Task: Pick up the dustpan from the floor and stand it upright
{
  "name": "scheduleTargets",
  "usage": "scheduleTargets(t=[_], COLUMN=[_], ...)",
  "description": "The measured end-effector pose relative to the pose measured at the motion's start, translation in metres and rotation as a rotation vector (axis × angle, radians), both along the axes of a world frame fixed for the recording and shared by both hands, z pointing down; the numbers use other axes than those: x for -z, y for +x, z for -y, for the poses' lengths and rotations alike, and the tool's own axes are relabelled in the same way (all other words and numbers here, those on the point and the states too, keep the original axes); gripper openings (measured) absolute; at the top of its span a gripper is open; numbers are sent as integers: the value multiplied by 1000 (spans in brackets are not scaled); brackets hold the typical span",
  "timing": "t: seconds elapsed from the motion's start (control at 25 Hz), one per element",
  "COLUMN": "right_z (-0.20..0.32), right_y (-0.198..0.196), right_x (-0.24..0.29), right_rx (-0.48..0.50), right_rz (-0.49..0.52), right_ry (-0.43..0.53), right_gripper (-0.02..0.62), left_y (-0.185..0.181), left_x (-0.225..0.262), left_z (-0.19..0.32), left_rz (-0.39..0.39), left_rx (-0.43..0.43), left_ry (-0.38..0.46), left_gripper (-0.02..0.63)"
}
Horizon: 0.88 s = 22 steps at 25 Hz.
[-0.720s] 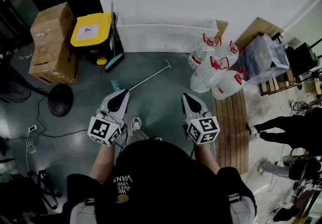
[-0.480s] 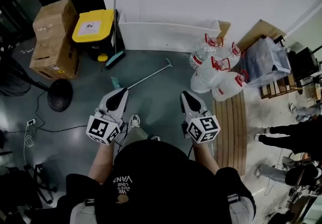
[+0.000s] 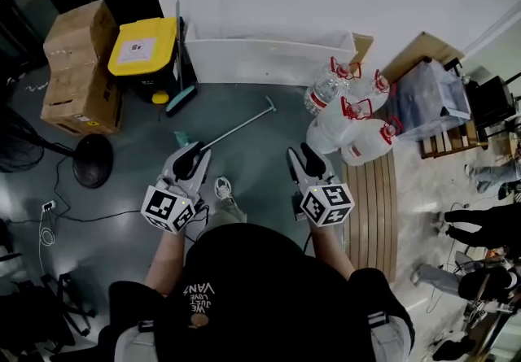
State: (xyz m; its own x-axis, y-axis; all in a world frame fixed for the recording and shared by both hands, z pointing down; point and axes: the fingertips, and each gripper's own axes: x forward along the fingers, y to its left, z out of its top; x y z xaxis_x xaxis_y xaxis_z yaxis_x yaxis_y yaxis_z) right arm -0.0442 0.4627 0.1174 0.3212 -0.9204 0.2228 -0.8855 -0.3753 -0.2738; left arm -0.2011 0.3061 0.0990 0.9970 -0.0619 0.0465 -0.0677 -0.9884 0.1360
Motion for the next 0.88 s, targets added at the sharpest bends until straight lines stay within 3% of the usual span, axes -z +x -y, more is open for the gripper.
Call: scheduleTargets(t=[0.28,0.56,0.88], right_z=[53,104,143], right_y=[46,78,101], right_x=[-3,-11,-20], right_rx=[-42,-88,-121], right_rz=[16,32,54], right_ry=[-35,-57,-74], right_gripper=[164,164,164], left_y=[52,87,109], left_x=[-11,-16,-30], left_z=[60,118,149], left_rz=[55,68,75], left_rx=[-49,-109,-167], left_ry=[-41,-41,-47], left_gripper=[169,170,172])
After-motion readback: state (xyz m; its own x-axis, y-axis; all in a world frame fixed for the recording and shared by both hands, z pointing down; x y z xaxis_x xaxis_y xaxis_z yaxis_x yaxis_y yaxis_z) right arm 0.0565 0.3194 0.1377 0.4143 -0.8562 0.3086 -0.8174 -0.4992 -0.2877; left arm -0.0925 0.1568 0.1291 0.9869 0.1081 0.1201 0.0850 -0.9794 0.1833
